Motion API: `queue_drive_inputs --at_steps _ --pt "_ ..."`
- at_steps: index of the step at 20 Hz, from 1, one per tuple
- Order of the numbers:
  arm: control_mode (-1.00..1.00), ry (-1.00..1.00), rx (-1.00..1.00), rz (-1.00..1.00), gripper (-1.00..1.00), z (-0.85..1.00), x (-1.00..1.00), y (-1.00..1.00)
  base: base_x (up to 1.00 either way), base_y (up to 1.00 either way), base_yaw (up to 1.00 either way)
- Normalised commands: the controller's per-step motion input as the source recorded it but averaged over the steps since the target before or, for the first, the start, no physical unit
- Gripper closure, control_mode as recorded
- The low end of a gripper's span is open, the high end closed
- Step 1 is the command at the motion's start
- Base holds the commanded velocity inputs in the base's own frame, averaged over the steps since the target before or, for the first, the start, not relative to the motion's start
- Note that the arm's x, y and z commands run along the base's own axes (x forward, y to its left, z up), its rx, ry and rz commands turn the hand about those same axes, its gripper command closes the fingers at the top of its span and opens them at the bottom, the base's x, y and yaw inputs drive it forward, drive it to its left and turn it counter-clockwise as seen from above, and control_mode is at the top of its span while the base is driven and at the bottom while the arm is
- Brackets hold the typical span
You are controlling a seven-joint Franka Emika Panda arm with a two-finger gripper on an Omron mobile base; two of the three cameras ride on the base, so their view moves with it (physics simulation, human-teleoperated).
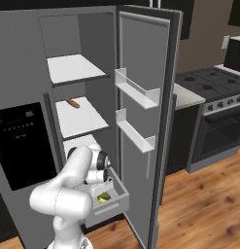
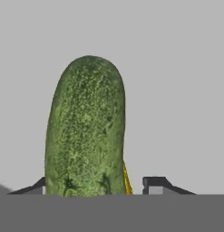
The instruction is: Place the cucumber and corn inside the fridge drawer. Close the drawer after placing the vegetables.
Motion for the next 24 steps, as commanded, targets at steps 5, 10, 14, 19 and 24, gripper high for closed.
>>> queue_drive_inputs --at_steps 5,10,14,19,24 --pt "-1.00 -0.06 0.12 0.00 -1.00 0.16 -0.52 -0.19 0.00 0.00 0.00" --pt "-1.00 -0.08 0.09 0.00 -1.00 0.57 -0.34 0.00 0.00 0.00 0.00" --pt "-1.00 -0.12 0.10 -0.01 -1.00 0.34 -0.67 0.00 0.00 0.00 0.00" --pt "-1.00 -0.19 0.12 -0.11 -1.00 0.31 -0.97 0.00 0.00 0.00 0.00" --pt "-1.00 -0.34 0.02 -0.15 -1.00 0.78 -0.82 0.00 0.00 0.00 0.00"
